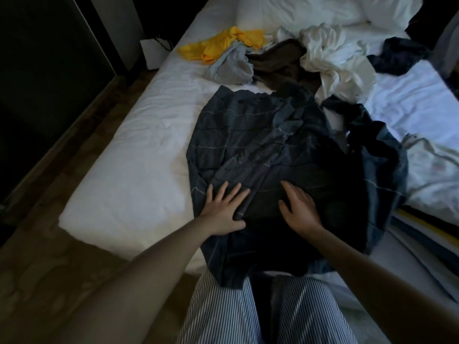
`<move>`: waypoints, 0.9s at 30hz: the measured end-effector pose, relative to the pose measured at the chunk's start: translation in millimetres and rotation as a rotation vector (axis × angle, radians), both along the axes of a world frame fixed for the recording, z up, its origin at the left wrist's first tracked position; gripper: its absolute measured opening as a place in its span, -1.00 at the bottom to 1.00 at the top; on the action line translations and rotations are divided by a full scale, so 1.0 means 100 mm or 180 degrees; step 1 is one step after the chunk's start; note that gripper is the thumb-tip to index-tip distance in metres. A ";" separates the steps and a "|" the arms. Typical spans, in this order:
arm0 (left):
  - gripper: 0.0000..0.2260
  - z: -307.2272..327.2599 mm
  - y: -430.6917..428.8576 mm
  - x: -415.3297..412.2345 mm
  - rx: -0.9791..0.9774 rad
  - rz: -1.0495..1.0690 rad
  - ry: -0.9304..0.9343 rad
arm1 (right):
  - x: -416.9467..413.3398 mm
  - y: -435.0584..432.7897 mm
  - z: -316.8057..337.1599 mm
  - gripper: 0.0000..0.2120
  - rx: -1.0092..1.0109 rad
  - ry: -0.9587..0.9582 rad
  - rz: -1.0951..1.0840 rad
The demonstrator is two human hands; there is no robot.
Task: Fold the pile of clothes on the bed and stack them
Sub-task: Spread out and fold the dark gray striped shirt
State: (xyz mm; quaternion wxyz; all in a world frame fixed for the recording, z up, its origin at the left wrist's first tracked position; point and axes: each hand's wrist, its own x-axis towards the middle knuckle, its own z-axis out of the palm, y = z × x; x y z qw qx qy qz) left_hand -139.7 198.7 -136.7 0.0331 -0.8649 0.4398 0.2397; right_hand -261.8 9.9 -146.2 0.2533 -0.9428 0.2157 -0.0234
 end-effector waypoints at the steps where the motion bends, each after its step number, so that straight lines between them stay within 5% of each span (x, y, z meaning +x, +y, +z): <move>1: -0.25 0.03 0.05 -0.05 0.0118 0.0113 0.0034 | -0.09 0.04 0.01 -0.49 -0.0057 0.0131 0.0118; 5: -0.28 0.15 0.18 -0.22 0.0396 0.0229 -0.0017 | -0.41 0.15 0.05 -0.47 -0.0274 0.0775 0.0488; 10: -0.33 0.33 0.38 -0.26 0.0673 0.0314 0.0436 | -0.62 0.11 0.22 -0.48 0.0042 0.0618 0.0460; 17: -0.54 0.73 -0.39 -0.28 -0.0620 0.0894 0.0788 | -0.83 -0.15 0.59 -0.53 -0.0851 -0.0155 -0.0073; 27: -0.74 1.18 -2.26 -0.95 -0.2324 0.1093 0.1379 | -1.16 -0.59 0.79 -0.58 -0.1095 0.0403 -0.0017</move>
